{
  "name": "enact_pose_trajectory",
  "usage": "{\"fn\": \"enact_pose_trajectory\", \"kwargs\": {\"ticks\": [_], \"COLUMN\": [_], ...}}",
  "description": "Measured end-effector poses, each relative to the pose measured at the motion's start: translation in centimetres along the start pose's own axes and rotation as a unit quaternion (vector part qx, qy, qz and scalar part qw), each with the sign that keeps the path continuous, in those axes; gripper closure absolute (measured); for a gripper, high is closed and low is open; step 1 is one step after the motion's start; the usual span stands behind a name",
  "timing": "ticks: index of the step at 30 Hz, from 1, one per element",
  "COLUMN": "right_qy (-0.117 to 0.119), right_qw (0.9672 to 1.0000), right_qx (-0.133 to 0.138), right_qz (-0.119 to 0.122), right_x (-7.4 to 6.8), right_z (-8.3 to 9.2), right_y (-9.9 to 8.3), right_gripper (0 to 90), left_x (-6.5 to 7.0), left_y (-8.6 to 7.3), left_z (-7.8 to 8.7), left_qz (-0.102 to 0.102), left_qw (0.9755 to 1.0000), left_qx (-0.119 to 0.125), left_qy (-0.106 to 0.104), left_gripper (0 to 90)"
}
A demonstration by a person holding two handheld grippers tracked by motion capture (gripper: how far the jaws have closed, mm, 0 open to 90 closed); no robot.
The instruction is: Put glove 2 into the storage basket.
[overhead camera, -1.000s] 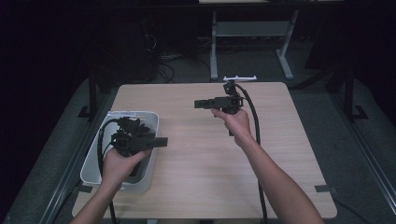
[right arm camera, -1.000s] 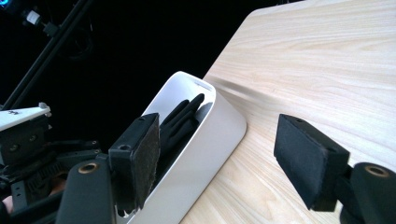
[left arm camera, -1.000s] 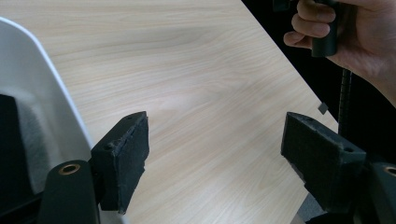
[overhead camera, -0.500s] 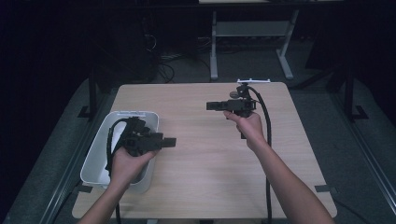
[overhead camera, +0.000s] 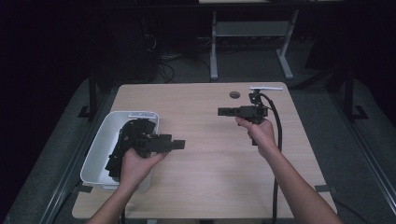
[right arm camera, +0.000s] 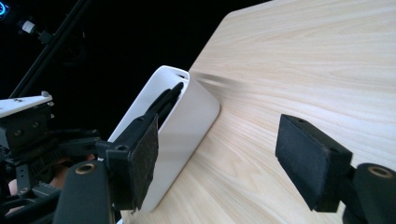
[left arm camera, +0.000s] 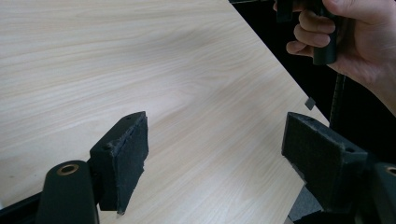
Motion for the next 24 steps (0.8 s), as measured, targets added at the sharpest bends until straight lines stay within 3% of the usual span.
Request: {"fn": "enact_pose_trajectory", "kwargs": {"ticks": [24], "right_qy": [-0.014], "right_qw": [0.9992], "right_qx": [0.022], "right_qz": [-0.03], "right_x": [3.6], "right_z": [4.0], "right_y": [-3.9], "right_gripper": [29.1], "left_x": [2.3], "left_y": [0.3], "left_z": [-3.2], "left_qz": [-0.023], "left_qw": [0.9995], "left_qx": [-0.011], "left_qy": [-0.019], "left_gripper": [21.5]}}
Point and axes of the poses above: each handheld gripper's, and its own axes: z roughly backward along the jaws, y roughly out of its top, x roughly to its right, the point moved 8 cm from there along -z, roughly forward along the jaws, and after that the axes turned 15 degrees about -x, right-handed, at the moved point
